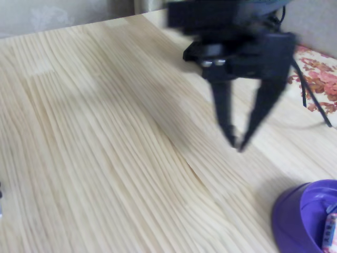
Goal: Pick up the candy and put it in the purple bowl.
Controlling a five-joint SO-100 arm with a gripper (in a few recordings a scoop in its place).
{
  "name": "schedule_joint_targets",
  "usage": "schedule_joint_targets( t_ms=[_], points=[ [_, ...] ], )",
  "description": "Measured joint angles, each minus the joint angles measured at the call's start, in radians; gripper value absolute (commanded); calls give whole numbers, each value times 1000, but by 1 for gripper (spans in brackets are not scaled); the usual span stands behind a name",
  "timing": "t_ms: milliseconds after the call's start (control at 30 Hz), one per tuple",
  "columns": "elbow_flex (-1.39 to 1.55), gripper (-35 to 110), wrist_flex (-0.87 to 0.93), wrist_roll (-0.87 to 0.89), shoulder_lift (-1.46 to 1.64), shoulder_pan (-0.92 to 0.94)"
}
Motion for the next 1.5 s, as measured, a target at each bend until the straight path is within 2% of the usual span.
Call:
schedule_joint_targets(
  t_ms=[233,567,800,1267,1500],
  points=[
    [167,0,2,14,152,230],
    [419,0,-20,-21,417,454],
    [566,0,74,-58,729,598],
    [669,1,141,-55,966,761],
    [699,0,153,-98,1009,739]
  ],
)
